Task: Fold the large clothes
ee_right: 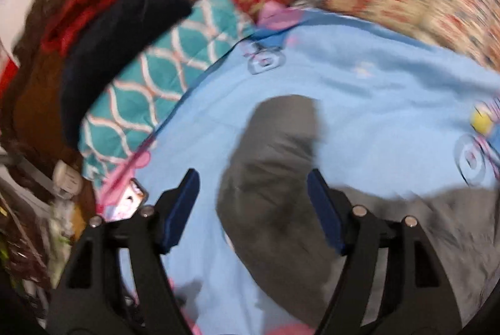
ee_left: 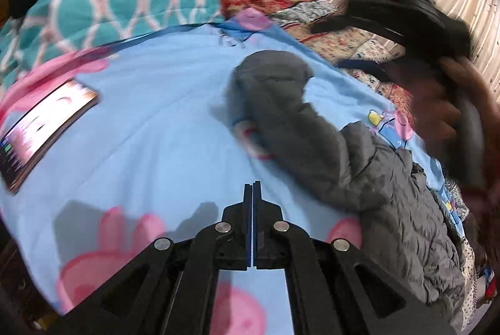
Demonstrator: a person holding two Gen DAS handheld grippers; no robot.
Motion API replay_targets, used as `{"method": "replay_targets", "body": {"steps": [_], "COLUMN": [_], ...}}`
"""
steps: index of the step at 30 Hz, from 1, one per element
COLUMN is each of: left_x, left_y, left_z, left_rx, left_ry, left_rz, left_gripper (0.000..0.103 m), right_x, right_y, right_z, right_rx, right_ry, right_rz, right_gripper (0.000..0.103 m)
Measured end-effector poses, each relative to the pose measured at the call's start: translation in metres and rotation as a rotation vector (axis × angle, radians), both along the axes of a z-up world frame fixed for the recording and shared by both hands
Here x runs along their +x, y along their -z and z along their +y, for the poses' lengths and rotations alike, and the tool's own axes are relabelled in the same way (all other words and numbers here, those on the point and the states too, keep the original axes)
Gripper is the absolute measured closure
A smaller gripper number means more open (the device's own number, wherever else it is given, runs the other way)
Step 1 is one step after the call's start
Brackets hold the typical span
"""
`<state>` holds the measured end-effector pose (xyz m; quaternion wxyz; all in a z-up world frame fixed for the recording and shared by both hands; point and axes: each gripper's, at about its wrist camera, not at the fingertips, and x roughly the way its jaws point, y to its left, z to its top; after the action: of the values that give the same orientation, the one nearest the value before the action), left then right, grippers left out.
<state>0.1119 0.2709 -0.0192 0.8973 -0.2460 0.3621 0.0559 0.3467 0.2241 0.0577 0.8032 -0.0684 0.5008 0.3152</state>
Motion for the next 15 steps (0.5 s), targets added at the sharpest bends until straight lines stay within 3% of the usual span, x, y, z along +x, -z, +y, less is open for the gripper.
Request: {"method": "replay_targets", "body": {"steps": [3,4,6,7,8,9,10,12,15], "left_x": [-0.015,-0.018,-0.025,-0.028,-0.029,-0.031,-0.032,-0.032,-0.026], "left_y": [0.0,0.0,-0.002,-0.003,-0.004,-0.005,-0.006,-0.007,-0.014], "left_z": [0.013,0.016,0.019,0.021,0.021,0.022,0.023,0.02,0.014], "left_rx": [-0.003,-0.012,-0.019,-0.018,-0.02,-0.021,-0.022,-0.019,-0.02], "left_ry": [-0.006,-0.005,-0.003,-0.004,-0.003,-0.002,-0.001,0.001,0.015], "left_rz": [0.022,0.026,0.027,0.025,0.024,0.023,0.021,0.02,0.009], "left_gripper": [0.103,0.103,0.103,0.103,0.103,0.103,0.103,0.103,0.103], "right_x": [0.002,0.008,0.017,0.02,0.019,0.017,0.012,0.0,-0.02], "right_y": [0.042,0.065,0.102,0.113,0.113,0.106,0.088,0.045,-0.039], "right_z": [0.065,0.08,0.085,0.082,0.077,0.074,0.069,0.054,-0.013], "right_rx": [-0.276,-0.376,-0.483,-0.488,-0.423,-0.364,-0.242,-0.047,0.246], "right_ry": [-0.035,-0.02,0.008,0.015,0.021,0.024,0.006,-0.026,-0.037], "right_rz": [-0.106,-0.108,-0.067,-0.038,-0.02,-0.003,0.028,0.005,-0.027], "right_gripper": [0.033,0.033,0.035,0.062,0.078,0.089,0.098,0.099,0.099]}}
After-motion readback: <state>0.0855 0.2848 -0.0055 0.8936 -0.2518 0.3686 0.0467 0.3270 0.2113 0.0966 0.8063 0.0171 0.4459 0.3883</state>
